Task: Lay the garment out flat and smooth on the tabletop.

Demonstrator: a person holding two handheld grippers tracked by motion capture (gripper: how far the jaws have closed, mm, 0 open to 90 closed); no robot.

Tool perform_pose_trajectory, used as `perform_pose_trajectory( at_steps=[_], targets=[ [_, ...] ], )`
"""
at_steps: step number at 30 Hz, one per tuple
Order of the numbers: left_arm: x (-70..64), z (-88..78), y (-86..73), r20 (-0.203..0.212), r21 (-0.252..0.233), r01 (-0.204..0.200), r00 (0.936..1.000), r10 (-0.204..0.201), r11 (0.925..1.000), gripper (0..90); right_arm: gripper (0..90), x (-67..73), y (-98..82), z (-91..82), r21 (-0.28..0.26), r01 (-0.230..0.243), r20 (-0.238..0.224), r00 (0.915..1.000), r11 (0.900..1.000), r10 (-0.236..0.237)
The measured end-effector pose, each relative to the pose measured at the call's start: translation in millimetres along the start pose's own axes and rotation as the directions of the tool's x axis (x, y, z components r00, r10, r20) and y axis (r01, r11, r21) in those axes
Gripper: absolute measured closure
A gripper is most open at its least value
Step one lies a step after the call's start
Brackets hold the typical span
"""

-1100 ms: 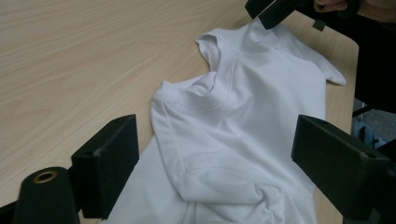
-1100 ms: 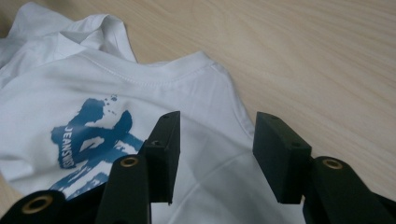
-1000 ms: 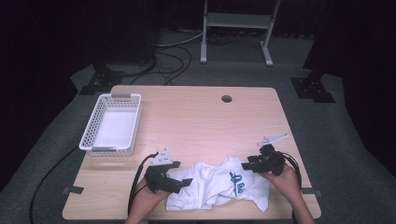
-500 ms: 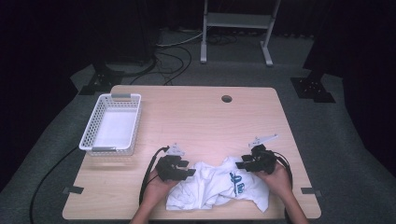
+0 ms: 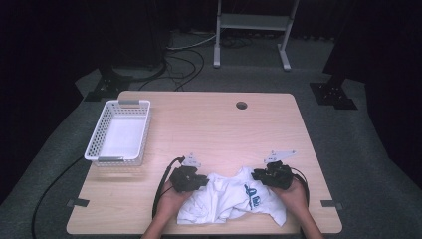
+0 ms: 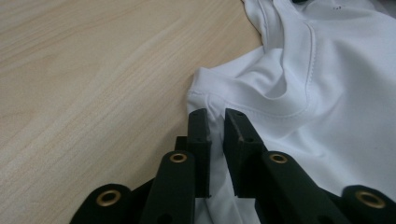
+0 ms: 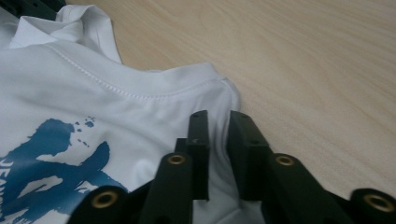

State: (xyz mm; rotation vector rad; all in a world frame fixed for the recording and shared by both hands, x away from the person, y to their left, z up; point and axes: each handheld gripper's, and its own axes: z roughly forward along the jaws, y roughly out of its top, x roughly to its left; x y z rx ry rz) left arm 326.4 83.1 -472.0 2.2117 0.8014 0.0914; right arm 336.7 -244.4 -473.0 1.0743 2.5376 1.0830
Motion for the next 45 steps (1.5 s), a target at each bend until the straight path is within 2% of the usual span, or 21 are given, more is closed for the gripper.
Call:
perform_pose_trajectory(
  at_steps=[3,7,10,15,19,24,29,31,34,40,43,45],
  targets=[
    [-1.2,-2.9,-1.0,-0.009,-0.007,-0.012,0.9999,0.012,0.9999,84.9,87.2,2.0,-1.5,-0.6,-0.001,0.003,-0.016,0.9999,1.0,-0.003],
    [2.3,-10.9,-4.4,-0.014,-0.026,0.003,0.9999,-0.003,0.9997,85.3,87.7,6.6,-4.0,-4.1,-0.011,0.003,-0.045,0.999,1.0,-0.004],
    [5.8,-20.8,-6.9,-0.02,-0.041,0.011,0.9997,-0.011,0.9991,85.3,87.9,11.7,-5.5,-8.9,-0.02,0.009,-0.055,0.9984,1.0,-0.01],
    [8.5,-39.0,-5.9,-0.041,-0.065,-0.005,0.9992,0.002,0.9978,85.4,87.9,18.5,-4.7,-20.0,-0.058,0.004,-0.079,0.9969,0.998,-0.008],
    [9.4,-46.7,-1.6,-0.055,-0.074,-0.017,0.9984,0.013,0.9971,85.9,88.0,21.8,1.3,-28.5,-0.085,0.009,-0.079,0.9967,0.996,-0.016],
    [6.8,-52.1,5.8,-0.05,-0.097,-0.029,0.9984,0.024,0.9948,86.2,88.0,23.4,13.6,-40.6,-0.116,0.022,-0.07,0.9971,0.993,-0.03],
    [4.1,-64.4,16.8,-0.049,-0.13,-0.052,0.9978,0.046,0.9901,86.2,88.0,26.7,25.0,-57.1,-0.153,0.038,-0.062,0.997,0.988,-0.048],
    [3.1,-69.0,20.1,-0.037,-0.138,-0.057,0.998,0.052,0.9889,86.1,88.0,28.6,27.5,-62.0,-0.164,0.038,-0.069,0.9964,0.986,-0.05],
    [-4.0,-71.4,22.0,-0.001,-0.123,-0.077,0.997,0.077,0.9894,86.2,88.0,33.0,28.2,-65.9,-0.172,0.036,-0.087,0.9949,0.984,-0.052],
    [-16.1,-74.1,11.5,0.066,-0.139,-0.071,0.9945,0.08,0.9878,87.4,88.0,44.6,16.2,-69.2,-0.181,0.0,-0.129,0.9914,0.984,-0.024],
    [-13.0,-73.8,10.0,0.082,-0.146,-0.064,0.9937,0.076,0.9873,87.8,88.0,48.8,6.4,-66.2,-0.171,-0.018,-0.141,0.9899,0.985,-0.007],
    [-0.3,-73.4,16.2,0.098,-0.177,-0.031,0.994,0.049,0.9837,88.0,88.0,47.2,5.6,-63.3,-0.161,-0.024,-0.141,0.99,0.987,0.001]
  ],
)
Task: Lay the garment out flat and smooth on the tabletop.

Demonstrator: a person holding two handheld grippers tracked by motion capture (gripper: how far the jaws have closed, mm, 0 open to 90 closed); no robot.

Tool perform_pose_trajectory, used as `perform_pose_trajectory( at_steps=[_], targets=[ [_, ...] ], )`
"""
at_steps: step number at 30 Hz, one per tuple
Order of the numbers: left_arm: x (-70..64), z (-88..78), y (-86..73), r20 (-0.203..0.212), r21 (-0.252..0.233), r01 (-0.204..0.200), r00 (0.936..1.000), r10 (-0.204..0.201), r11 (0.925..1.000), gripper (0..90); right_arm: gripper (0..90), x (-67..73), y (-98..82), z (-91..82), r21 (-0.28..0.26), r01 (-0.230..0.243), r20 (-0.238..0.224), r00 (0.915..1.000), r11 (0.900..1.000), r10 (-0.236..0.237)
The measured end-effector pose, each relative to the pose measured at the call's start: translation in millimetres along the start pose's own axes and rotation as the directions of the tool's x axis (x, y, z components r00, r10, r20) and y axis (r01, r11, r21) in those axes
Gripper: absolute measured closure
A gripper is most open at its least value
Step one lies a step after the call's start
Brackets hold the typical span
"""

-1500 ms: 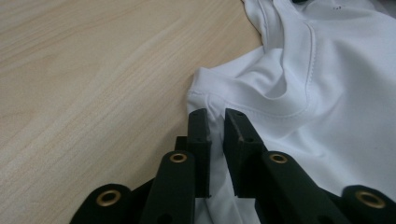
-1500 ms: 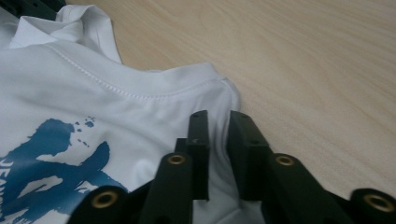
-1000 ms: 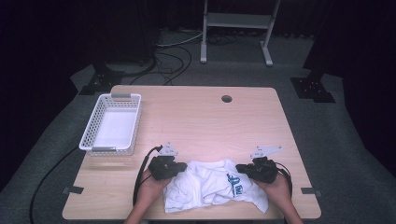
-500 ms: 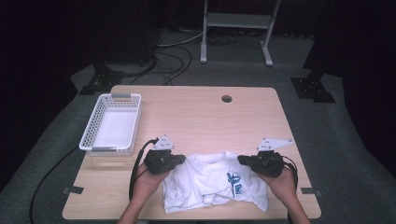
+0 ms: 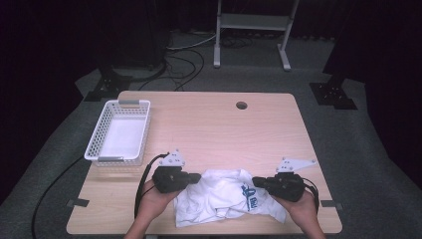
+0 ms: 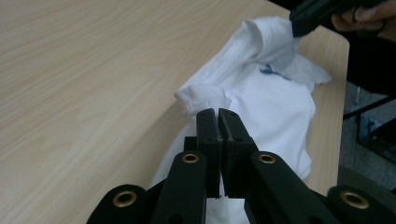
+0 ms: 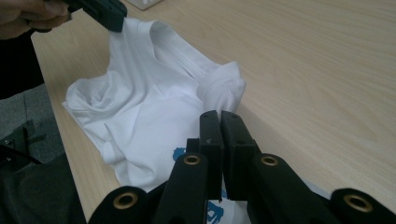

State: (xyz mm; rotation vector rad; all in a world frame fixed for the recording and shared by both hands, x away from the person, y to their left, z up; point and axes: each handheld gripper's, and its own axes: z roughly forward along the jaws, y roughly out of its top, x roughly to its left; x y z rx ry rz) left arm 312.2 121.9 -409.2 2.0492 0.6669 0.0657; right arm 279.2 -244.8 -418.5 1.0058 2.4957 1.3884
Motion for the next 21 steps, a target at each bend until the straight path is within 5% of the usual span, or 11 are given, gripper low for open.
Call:
perform_pose_trajectory(
  at_steps=[3,6,7,8,9,11,12,13,16,21],
  targets=[
    [22.4,4.1,18.5,-0.011,-0.057,0.025,0.9996,-0.026,0.9981,88.4,88.2,-18.2,17.5,5.9,-0.003,-0.005,0.013,0.9999,1.0,0.005],
    [56.6,16.2,61.6,-0.089,-0.121,0.01,0.9958,-0.021,0.9926,88.7,88.3,-44.5,57.9,14.2,-0.014,0.028,0.066,0.9975,1.0,-0.027],
    [70.0,22.2,84.7,-0.173,-0.117,-0.021,0.985,0.001,0.9929,88.6,88.3,-58.0,79.3,19.0,-0.022,0.035,0.094,0.995,0.999,-0.033],
    [83.5,27.5,109.3,-0.256,-0.103,-0.05,0.9663,0.023,0.9934,88.2,88.0,-73.2,103.0,24.3,-0.026,0.045,0.146,0.9884,0.999,-0.04],
    [96.8,31.1,131.0,-0.293,-0.1,-0.046,0.956,0.015,0.9939,87.9,85.7,-90.1,126.9,29.2,-0.036,0.021,0.202,0.9793,0.999,-0.013],
    [116.4,32.5,159.0,-0.292,-0.142,0.027,0.954,-0.068,0.9895,78.8,71.3,-119.9,165.0,35.0,-0.062,-0.055,0.291,0.9541,0.997,0.071],
    [119.7,31.3,165.1,-0.305,-0.153,0.023,0.9499,-0.069,0.988,77.6,71.1,-128.8,174.8,35.3,-0.1,-0.115,0.295,0.9452,0.988,0.14],
    [120.4,30.5,167.1,-0.309,-0.162,0.022,0.9482,-0.072,0.9866,74.6,71.2,-130.5,179.2,34.8,-0.125,-0.138,0.257,0.9519,0.983,0.166],
    [119.8,32.8,153.9,-0.299,-0.127,0.015,0.9527,-0.052,0.9918,65.6,68.8,-114.5,170.9,40.2,-0.091,-0.059,0.257,0.9631,0.994,0.081],
    [118.7,42.8,104.1,-0.255,-0.066,0.068,0.9633,-0.083,0.9955,59.5,63.0,-104.9,122.4,56.6,0.007,-0.078,0.181,0.9805,0.997,0.076]
  ],
)
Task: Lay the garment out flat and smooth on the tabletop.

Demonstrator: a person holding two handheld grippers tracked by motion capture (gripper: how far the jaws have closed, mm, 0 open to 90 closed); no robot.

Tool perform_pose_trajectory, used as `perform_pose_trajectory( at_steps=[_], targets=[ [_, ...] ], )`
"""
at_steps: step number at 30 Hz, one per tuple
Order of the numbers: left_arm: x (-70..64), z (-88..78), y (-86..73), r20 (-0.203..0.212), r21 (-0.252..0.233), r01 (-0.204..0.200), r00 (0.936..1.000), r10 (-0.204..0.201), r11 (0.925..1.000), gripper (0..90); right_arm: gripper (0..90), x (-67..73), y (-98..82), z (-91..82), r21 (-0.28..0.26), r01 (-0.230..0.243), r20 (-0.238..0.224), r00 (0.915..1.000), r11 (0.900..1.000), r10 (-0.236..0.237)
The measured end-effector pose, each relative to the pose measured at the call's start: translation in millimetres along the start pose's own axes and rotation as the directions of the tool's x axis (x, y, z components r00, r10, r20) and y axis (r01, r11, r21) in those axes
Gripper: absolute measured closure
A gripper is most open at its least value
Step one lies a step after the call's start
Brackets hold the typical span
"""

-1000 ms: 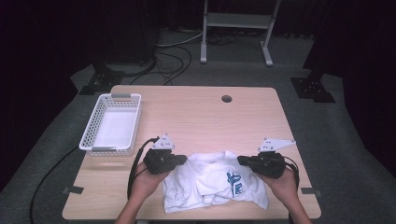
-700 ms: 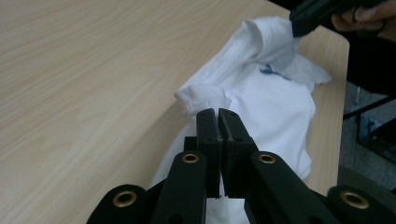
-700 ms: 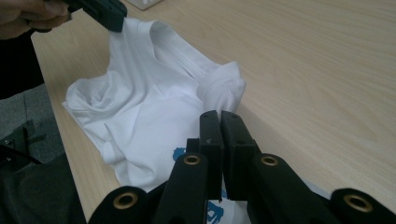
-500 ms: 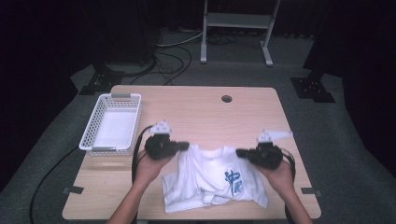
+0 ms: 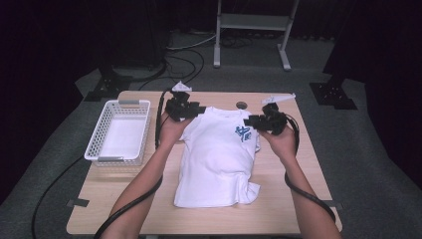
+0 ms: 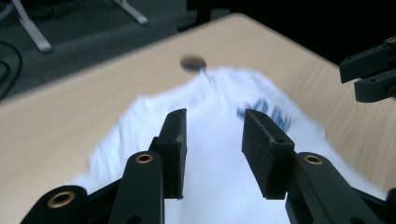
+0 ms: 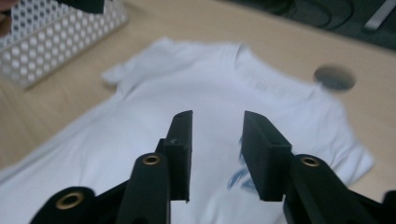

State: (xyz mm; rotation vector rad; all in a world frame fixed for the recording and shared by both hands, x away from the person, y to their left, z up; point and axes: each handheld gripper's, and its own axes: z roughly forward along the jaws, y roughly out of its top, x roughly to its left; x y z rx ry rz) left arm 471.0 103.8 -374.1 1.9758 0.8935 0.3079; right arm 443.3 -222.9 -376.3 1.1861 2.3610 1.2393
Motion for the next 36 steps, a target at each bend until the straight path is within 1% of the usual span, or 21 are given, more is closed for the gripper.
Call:
perform_pose_trajectory(
  at_steps=[1,2,3,5,6,8,10,11,12,15,17,21,23,25,27,29,33,35,36],
  targets=[
    [-0.7,0.6,-7.3,0.004,0.008,0.005,1.0,-0.005,1.0,57.8,63.0,0.7,-14.3,3.1,0.01,-0.012,-0.015,0.9998,1.0,0.012],
    [-1.9,1.0,-16.9,0.016,0.02,0.014,0.9998,-0.014,0.9997,55.8,62.1,0.9,-22.5,5.2,0.021,-0.022,-0.031,0.9993,1.0,0.023],
    [-3.5,0.6,-26.2,0.026,0.028,0.02,0.9994,-0.021,0.9994,55.7,61.3,2.0,-33.2,7.5,0.043,-0.032,-0.045,0.9984,0.999,0.034],
    [-7.4,-0.2,-43.4,0.043,0.046,0.032,0.9985,-0.034,0.9984,53.1,60.2,6.5,-53.9,10.5,0.068,-0.046,-0.078,0.9956,0.997,0.051],
    [-9.7,-1.0,-51.5,0.059,0.053,0.043,0.9972,-0.046,0.9977,52.2,60.1,9.8,-63.0,11.6,0.091,-0.043,-0.088,0.9948,0.995,0.051],
    [-15.5,-3.3,-65.9,0.073,0.076,0.04,0.9963,-0.046,0.9963,50.5,58.0,17.6,-78.7,11.2,0.113,-0.037,-0.108,0.993,0.993,0.049],
    [-22.7,-9.4,-80.5,0.1,0.081,0.05,0.9933,-0.058,0.9954,48.8,57.8,25.3,-92.0,5.7,0.117,-0.038,-0.127,0.9904,0.992,0.053],
    [-25.6,-12.1,-84.8,0.105,0.084,0.049,0.9928,-0.058,0.9952,48.3,57.1,29.2,-99.7,0.6,0.116,-0.037,-0.142,0.9885,0.993,0.053],
    [-30.0,-15.3,-90.4,0.108,0.082,0.051,0.9924,-0.06,0.9953,47.7,57.1,31.6,-104.3,-3.0,0.116,-0.034,-0.145,0.9881,0.993,0.05],
    [-42.8,-23.5,-103.2,0.117,0.096,0.025,0.9925,-0.036,0.9951,45.5,57.0,38.0,-122.5,-16.3,0.124,-0.027,-0.152,0.9873,0.992,0.046],
    [-51.8,-28.2,-109.7,0.122,0.097,0.01,0.9923,-0.022,0.9952,44.7,57.2,40.6,-133.0,-24.1,0.125,-0.027,-0.142,0.9888,0.992,0.045],
    [-66.5,-31.7,-120.1,0.134,0.106,-0.015,0.991,0.0,0.9942,42.2,57.7,45.7,-147.3,-32.3,0.13,-0.013,-0.126,0.9917,0.991,0.029],
    [-72.1,-30.3,-125.0,0.12,0.129,-0.039,0.9924,0.024,0.9909,41.0,58.3,46.6,-151.4,-32.1,0.13,-0.016,-0.122,0.992,0.991,0.032],
    [-74.7,-29.3,-129.4,0.123,0.141,-0.043,0.9921,0.026,0.9891,40.0,59.9,48.2,-153.6,-30.2,0.13,-0.011,-0.103,0.9944,0.991,0.025],
    [-77.5,-30.1,-132.5,0.111,0.148,-0.055,0.993,0.039,0.9875,39.2,64.7,52.1,-155.2,-28.9,0.114,0.005,-0.094,0.9955,0.993,0.006],
    [-79.1,-31.4,-134.5,0.116,0.147,-0.052,0.9926,0.035,0.9878,38.5,71.2,58.2,-157.0,-27.6,0.114,0.052,-0.074,0.9963,0.992,-0.044],
    [-83.1,-32.4,-136.6,0.12,0.152,-0.066,0.9916,0.048,0.9861,38.3,77.7,62.5,-160.1,-26.1,0.117,0.078,-0.064,0.9954,0.99,-0.071],
    [-85.0,-32.8,-137.7,0.123,0.157,-0.07,0.9911,0.051,0.9852,38.2,78.7,63.5,-162.0,-26.6,0.115,0.088,-0.063,0.9947,0.989,-0.082],
    [-86.0,-32.9,-138.3,0.125,0.158,-0.073,0.9908,0.053,0.9848,38.2,78.7,63.2,-162.6,-27.3,0.116,0.085,-0.067,0.9947,0.99,-0.077]
  ],
)
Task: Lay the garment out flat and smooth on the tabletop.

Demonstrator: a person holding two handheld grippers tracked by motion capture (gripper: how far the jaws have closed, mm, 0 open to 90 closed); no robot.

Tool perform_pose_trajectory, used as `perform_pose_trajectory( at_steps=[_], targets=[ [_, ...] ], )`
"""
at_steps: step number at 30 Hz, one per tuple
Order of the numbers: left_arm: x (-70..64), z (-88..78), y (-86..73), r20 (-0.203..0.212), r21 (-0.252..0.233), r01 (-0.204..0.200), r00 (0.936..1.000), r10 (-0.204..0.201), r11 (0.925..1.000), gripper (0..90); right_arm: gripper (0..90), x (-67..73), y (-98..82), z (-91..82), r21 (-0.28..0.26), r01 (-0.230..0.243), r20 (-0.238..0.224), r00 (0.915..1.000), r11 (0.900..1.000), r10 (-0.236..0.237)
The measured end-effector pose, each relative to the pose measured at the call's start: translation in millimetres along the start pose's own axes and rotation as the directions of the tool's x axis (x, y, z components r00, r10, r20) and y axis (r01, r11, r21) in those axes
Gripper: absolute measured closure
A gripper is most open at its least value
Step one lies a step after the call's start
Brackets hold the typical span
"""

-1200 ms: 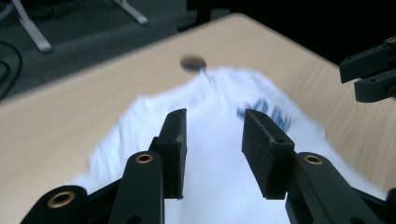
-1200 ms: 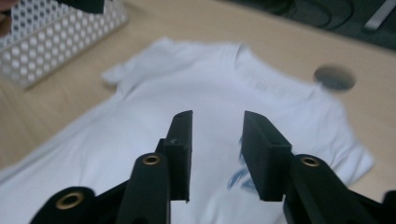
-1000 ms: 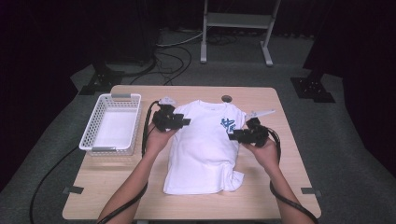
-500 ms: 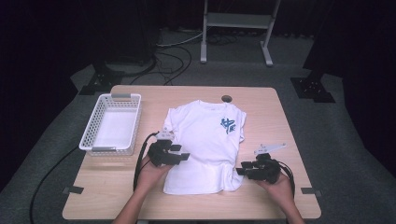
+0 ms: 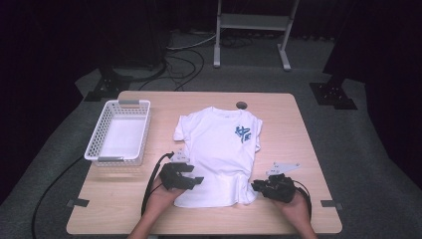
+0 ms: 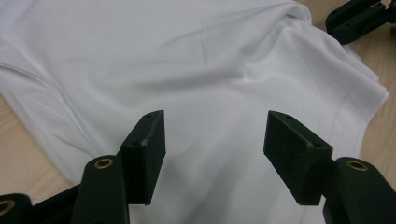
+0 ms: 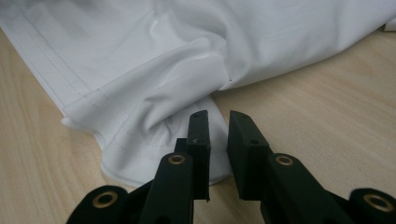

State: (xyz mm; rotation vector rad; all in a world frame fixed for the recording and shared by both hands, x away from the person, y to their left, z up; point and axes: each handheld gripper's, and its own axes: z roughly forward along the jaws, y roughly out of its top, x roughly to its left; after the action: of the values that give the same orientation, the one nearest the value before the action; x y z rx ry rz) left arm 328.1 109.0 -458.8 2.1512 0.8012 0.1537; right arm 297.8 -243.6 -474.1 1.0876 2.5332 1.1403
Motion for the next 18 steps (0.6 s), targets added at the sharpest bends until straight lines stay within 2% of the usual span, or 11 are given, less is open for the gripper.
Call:
perform_pose_trajectory(
  at_steps=[3,9,18],
  targets=[
    [-2.2,0.2,-2.9,0.004,0.013,-0.003,1.0,0.003,0.9999,37.5,78.7,-0.4,-2.8,-3.2,0.007,-0.013,-0.009,0.9999,1.0,0.013],
    [-4.9,1.7,-10.6,0.006,0.043,-0.006,1.0,0.005,0.9991,36.8,78.3,2.6,-12.0,-14.2,0.031,-0.013,0.003,0.9999,0.999,0.013],
    [-8.4,-0.5,-18.3,0.011,0.067,-0.006,0.9999,0.005,0.9978,35.6,78.3,15.8,-34.4,-34.4,0.044,-0.021,0.032,0.9993,0.999,0.019]
  ],
)
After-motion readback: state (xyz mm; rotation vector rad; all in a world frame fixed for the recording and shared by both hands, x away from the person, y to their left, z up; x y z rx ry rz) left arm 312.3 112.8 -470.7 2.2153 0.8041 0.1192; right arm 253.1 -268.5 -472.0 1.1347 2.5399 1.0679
